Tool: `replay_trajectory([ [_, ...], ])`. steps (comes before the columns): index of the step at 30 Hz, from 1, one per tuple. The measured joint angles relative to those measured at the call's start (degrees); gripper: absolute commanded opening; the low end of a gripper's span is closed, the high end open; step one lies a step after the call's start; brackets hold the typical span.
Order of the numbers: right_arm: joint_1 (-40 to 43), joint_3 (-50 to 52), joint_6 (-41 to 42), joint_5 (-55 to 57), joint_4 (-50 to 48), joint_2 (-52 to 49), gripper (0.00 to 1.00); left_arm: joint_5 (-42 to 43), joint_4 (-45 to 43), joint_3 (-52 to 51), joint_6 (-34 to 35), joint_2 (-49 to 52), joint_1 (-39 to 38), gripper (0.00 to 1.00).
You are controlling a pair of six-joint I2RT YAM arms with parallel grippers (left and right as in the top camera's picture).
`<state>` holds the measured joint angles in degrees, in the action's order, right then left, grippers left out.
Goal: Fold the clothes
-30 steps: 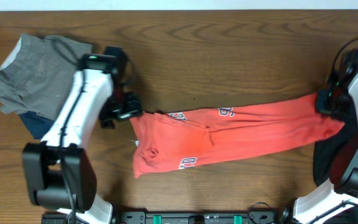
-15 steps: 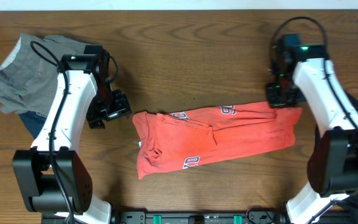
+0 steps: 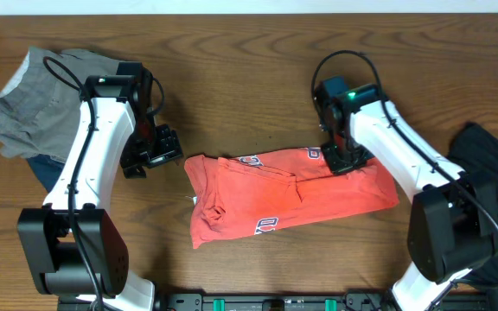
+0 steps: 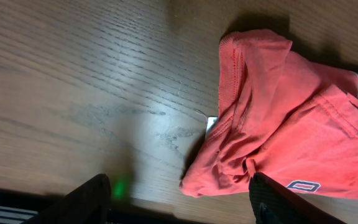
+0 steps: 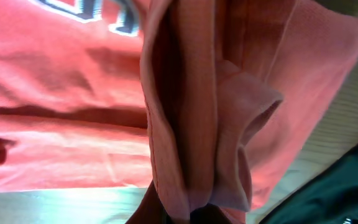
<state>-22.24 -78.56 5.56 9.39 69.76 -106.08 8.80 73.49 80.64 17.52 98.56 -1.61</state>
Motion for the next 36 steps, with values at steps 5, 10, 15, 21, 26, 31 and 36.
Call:
replay_trajectory([
  [5, -1.5, 0.0, 1.4, -3.5, -0.2, 0.0, 0.10, 0.0, 0.0, 0.0, 0.0, 0.0, 0.0, 0.72],
  [10, -1.8, 0.0, 2.9, -7.3, 1.5, 0.0, 0.37, 0.0, 0.0, 0.0, 0.0, 0.0, 0.0, 0.72],
  [15, -1.8, 0.0, 3.2, -10.0, 2.4, 0.0, 0.36, 0.0, 0.0, 0.0, -0.3, 0.0, 0.0, 0.72],
  [21, -1.8, 0.0, 3.5, -10.6, 3.4, 0.0, 0.26, 0.0, 0.0, 0.0, -0.7, 0.0, 0.0, 0.72],
  [26, -1.6, -1.0, 8.3, -5.1, 5.9, 0.0, 0.27, 0.0, 0.1, 0.0, -0.9, 0.0, 0.0, 0.77],
  [31, -0.1, -1.6, 16.4, 0.8, 6.9, 0.0, 0.29, 0.6, 0.0, -0.2, -1.2, 0.0, 0.0, 0.82],
  [36, 4.9, -1.6, 25.7, 3.0, 6.3, 0.0, 0.73, 6.9, -1.5, -3.5, -5.4, 0.0, -0.1, 0.97],
])
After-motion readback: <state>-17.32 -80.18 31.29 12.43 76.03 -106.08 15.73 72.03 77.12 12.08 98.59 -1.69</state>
